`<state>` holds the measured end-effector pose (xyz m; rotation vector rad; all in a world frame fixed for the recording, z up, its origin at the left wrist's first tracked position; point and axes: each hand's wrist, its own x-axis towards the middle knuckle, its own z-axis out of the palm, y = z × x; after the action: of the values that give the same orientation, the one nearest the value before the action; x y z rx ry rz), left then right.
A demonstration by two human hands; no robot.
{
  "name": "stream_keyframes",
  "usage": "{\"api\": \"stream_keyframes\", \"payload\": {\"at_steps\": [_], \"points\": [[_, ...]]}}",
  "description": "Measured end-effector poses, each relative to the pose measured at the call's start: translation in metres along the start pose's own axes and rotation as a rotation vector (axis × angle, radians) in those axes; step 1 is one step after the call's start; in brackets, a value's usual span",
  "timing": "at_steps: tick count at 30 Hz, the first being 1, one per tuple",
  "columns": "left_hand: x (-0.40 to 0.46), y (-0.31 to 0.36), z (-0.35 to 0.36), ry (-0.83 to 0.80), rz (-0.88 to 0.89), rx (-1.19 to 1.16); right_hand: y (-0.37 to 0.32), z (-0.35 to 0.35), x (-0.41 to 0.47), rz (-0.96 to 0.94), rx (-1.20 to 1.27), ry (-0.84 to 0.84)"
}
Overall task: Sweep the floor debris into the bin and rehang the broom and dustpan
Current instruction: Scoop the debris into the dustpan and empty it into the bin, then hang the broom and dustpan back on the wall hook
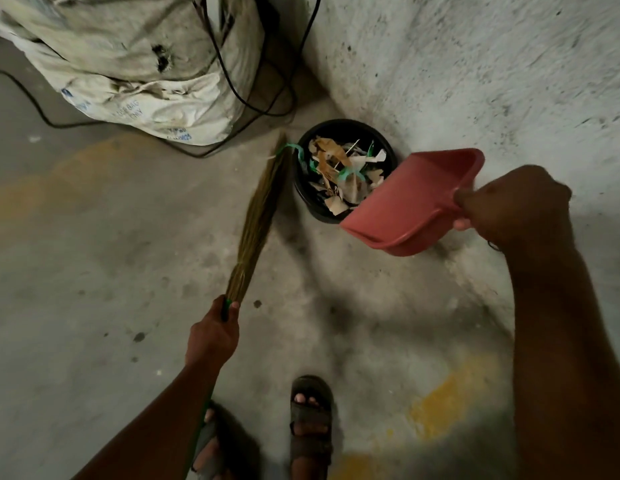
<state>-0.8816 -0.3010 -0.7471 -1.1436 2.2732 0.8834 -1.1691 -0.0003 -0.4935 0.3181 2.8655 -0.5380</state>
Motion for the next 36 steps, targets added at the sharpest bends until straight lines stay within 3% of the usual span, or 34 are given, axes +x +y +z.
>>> {"api": "stream_keyframes", "payload": {"at_steps": [3,7,13,22,30,36], "points": [[-0.007,0.004,-0.003,-0.035,0.005,-0.006,0.018,0.018,-0.024,-0.083,-0.057,0.170],[-0.017,0.010,-0.004,-0.106,-0.030,-0.078,0.036,0.043,-0.060,0.027,0.012,0.205],[-0.040,0.021,0.002,-0.223,-0.074,-0.206,0.084,0.091,-0.116,0.312,0.453,0.181],[-0.088,0.044,0.013,-0.431,-0.132,-0.331,0.132,0.130,-0.197,0.492,0.641,0.020],[-0.143,0.073,-0.006,-0.498,-0.085,-0.476,0.109,0.114,-0.264,0.416,0.408,-0.104],[-0.200,0.102,-0.052,-0.582,-0.041,-0.563,0.090,0.066,-0.317,0.191,0.383,-0.015]]}}
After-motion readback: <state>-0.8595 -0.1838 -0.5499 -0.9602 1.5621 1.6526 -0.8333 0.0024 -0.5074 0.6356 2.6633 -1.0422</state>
